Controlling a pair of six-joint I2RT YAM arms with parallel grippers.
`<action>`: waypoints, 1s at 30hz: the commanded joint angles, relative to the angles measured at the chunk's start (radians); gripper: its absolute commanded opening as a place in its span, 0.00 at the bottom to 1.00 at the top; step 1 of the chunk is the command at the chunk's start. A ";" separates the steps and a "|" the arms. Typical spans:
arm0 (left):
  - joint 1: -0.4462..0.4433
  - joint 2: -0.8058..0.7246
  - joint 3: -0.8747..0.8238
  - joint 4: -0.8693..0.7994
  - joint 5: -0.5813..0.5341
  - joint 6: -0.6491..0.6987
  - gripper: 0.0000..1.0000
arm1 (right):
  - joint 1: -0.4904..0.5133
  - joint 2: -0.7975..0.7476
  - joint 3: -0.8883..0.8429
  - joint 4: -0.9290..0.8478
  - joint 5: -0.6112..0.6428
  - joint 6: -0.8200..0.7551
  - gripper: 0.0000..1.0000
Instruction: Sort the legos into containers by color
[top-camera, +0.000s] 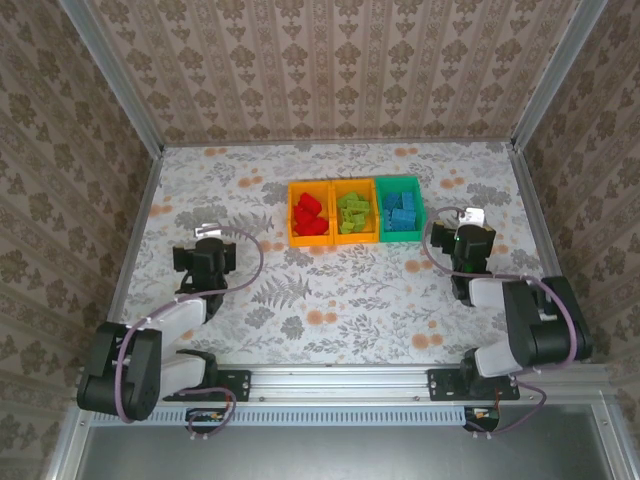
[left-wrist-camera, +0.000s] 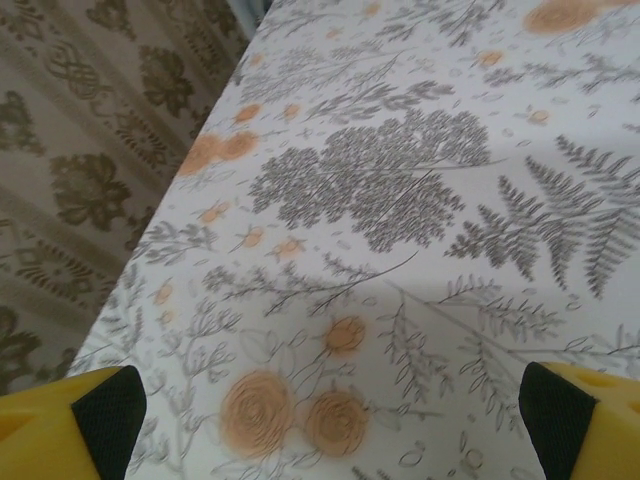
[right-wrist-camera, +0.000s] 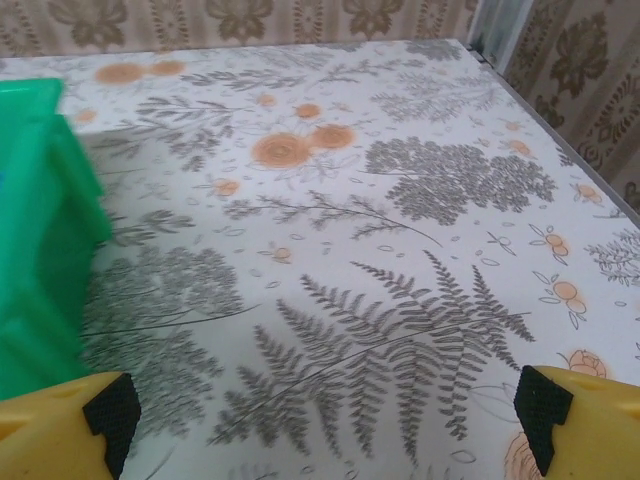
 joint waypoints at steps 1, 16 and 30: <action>0.047 0.027 -0.004 0.192 0.199 0.028 1.00 | 0.007 0.037 0.036 0.048 -0.144 -0.008 1.00; 0.180 0.340 0.074 0.430 0.315 -0.008 1.00 | 0.004 0.043 0.032 0.073 -0.164 -0.015 1.00; 0.180 0.341 0.074 0.429 0.318 -0.006 1.00 | 0.005 0.045 0.037 0.063 -0.196 -0.029 1.00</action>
